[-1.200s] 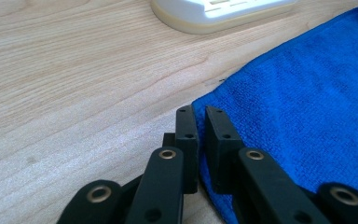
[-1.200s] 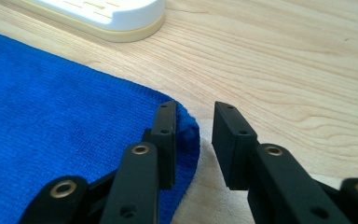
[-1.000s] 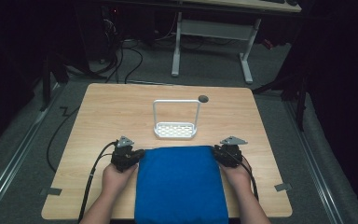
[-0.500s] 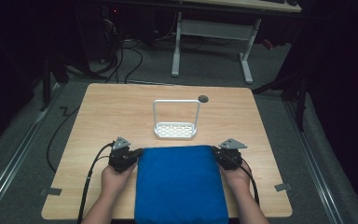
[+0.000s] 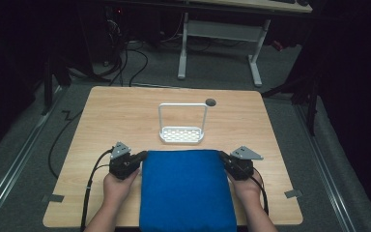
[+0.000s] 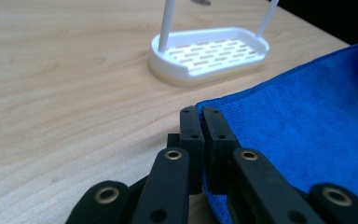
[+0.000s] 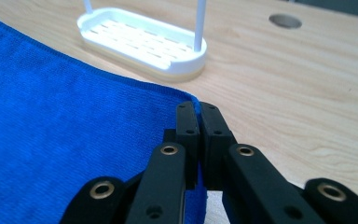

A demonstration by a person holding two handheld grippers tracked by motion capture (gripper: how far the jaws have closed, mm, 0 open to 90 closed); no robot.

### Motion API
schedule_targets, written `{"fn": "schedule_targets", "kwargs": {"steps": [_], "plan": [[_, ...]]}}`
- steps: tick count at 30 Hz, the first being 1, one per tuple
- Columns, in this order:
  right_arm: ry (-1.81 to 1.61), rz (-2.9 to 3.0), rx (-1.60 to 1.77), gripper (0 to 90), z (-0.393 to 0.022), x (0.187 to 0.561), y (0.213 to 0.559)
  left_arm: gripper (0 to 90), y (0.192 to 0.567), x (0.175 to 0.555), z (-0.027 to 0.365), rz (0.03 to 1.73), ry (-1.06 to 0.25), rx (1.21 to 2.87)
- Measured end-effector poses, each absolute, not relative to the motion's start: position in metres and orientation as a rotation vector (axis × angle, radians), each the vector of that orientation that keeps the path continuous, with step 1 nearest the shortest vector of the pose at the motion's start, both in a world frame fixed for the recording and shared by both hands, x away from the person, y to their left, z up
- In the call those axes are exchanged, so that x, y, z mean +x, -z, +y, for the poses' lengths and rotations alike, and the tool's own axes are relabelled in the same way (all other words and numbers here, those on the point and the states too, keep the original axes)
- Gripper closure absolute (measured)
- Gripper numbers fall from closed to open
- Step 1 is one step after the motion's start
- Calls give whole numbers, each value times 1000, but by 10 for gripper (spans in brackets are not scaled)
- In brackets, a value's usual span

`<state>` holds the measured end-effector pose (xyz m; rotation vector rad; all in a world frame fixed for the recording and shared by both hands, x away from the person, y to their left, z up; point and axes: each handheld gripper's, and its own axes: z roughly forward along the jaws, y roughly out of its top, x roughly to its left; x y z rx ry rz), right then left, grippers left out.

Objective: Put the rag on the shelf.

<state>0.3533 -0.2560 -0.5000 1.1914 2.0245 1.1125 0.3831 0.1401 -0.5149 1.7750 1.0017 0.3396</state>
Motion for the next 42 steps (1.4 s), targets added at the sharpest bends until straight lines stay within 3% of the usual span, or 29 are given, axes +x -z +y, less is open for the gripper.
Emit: {"fn": "schedule_targets", "kwargs": {"steps": [42], "plan": [[-1471,1716,911,884,-256,288,398,878,403,309,142,727,-580,1496]]}}
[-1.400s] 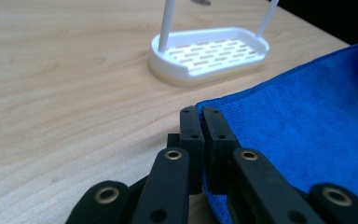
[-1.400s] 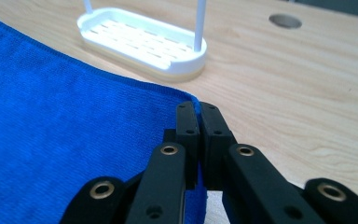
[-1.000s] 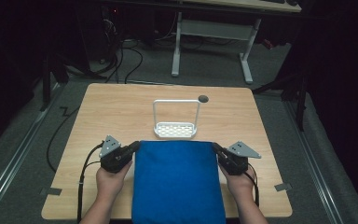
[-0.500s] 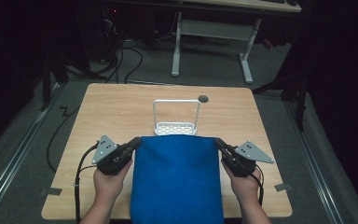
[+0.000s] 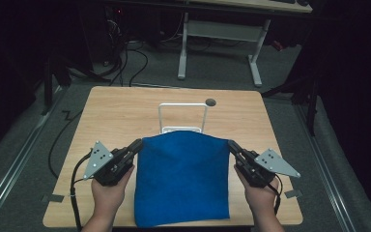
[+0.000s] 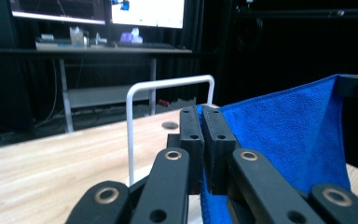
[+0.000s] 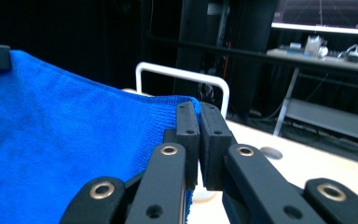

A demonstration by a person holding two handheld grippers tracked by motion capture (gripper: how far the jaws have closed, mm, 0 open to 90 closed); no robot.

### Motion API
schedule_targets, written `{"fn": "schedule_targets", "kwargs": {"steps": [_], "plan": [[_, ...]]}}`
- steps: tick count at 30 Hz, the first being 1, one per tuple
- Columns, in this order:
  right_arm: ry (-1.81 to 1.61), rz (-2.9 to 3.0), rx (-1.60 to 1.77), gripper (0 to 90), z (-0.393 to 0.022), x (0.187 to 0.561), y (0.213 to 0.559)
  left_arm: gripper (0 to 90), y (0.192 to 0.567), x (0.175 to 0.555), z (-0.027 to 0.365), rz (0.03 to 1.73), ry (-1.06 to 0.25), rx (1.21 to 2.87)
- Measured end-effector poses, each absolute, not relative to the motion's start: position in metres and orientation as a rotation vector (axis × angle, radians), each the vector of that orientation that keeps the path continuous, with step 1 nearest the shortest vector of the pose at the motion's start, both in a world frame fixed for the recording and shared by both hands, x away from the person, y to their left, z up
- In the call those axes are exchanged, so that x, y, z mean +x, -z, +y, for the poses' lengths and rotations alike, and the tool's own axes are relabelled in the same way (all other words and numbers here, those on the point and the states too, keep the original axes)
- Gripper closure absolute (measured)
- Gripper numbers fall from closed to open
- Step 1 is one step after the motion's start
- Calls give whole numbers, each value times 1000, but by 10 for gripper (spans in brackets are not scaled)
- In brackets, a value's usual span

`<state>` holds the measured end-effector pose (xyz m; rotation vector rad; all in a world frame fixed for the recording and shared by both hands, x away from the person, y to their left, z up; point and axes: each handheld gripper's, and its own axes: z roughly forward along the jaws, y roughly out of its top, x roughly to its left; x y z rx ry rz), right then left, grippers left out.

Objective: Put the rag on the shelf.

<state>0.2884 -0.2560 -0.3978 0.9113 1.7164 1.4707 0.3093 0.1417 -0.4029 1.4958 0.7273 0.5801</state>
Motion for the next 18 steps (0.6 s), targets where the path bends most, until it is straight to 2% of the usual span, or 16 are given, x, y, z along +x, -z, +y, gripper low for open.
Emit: {"fn": "schedule_targets", "kwargs": {"steps": [18], "plan": [[-1591,1560,777,884,-262,251,353,880,370,277,140,605,-656,1421]]}}
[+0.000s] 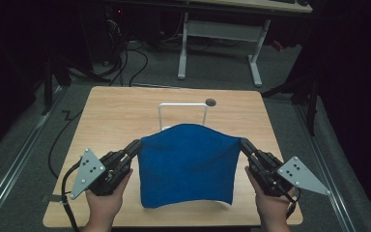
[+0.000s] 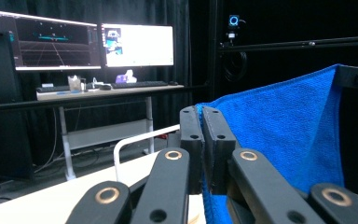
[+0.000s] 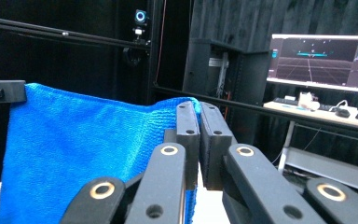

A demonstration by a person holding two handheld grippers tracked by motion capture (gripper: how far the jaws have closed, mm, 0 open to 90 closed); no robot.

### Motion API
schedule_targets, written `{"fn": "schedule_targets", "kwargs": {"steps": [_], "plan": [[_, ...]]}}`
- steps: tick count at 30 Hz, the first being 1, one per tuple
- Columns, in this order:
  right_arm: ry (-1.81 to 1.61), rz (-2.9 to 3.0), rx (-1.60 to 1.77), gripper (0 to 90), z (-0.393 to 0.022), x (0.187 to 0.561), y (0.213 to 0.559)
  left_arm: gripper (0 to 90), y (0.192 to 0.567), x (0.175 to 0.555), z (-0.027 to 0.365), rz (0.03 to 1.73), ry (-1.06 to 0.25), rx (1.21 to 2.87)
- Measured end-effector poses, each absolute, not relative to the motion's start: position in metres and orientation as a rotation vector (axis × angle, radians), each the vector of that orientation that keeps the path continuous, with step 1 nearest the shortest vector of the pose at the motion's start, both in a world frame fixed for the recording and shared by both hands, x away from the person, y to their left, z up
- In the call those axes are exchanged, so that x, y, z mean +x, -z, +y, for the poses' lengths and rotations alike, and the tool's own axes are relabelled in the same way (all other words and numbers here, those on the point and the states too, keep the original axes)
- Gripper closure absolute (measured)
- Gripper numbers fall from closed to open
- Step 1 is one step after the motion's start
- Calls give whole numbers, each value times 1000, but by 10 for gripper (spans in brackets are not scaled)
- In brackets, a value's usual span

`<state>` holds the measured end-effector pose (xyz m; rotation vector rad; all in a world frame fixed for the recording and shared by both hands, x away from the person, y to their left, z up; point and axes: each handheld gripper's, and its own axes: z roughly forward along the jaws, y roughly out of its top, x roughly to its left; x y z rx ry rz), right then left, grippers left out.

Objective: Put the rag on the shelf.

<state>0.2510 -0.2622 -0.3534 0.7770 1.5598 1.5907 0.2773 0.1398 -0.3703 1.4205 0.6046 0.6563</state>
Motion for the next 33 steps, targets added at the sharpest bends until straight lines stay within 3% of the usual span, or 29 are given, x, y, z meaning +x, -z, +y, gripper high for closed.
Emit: {"fn": "schedule_targets", "kwargs": {"steps": [14,33], "plan": [[-1561,1566,803,885,-262,266,350,884,359,311,145,620,-641,1447],[-1521,1557,881,885,-251,346,319,884,325,392,143,702,-689,1424]]}}
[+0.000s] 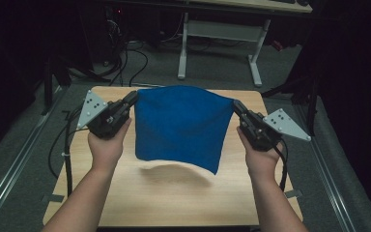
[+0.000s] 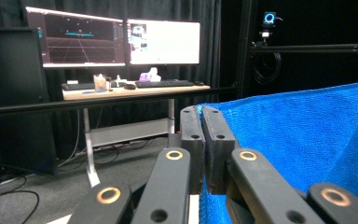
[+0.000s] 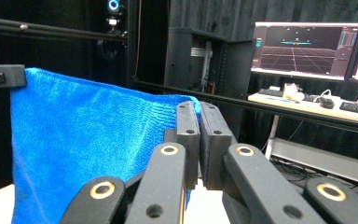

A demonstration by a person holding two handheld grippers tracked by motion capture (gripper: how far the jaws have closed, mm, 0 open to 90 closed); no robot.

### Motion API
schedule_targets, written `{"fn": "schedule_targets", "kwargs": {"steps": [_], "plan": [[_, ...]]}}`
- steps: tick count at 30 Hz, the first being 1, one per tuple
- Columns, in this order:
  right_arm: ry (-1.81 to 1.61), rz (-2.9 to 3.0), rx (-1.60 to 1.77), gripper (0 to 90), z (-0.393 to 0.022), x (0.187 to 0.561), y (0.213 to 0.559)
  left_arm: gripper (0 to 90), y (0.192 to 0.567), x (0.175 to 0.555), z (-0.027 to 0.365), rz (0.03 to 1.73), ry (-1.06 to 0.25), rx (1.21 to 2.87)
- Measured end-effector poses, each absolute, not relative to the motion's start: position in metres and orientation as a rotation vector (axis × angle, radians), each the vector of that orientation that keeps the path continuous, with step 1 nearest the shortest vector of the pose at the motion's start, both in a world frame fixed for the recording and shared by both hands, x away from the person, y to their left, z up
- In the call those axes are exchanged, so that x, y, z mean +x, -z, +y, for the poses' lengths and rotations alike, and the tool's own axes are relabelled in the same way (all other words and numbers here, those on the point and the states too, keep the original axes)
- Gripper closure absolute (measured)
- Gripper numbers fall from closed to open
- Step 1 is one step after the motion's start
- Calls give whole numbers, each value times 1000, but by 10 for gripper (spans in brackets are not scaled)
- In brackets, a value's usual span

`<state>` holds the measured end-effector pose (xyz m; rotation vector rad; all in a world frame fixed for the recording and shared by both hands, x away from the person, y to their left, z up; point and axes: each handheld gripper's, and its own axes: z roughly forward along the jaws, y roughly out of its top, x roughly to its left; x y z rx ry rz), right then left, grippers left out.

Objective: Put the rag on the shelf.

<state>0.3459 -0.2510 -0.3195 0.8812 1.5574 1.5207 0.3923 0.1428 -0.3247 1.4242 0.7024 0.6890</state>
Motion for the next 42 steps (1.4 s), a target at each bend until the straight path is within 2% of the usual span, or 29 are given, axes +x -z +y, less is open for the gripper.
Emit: {"fn": "schedule_targets", "kwargs": {"steps": [7,20,30,36,42], "plan": [[-1496,1546,915,885,-254,370,309,884,312,416,143,744,-707,1431],[-1415,1566,990,886,-253,440,294,884,302,477,142,829,-817,1509],[-1370,1566,1017,886,-248,471,291,884,310,513,138,887,-806,1523],[-1266,1628,1058,888,-249,508,307,882,316,538,135,927,-794,1566],[-1207,1681,1104,889,-251,530,327,881,340,559,124,984,-801,1715]]}}
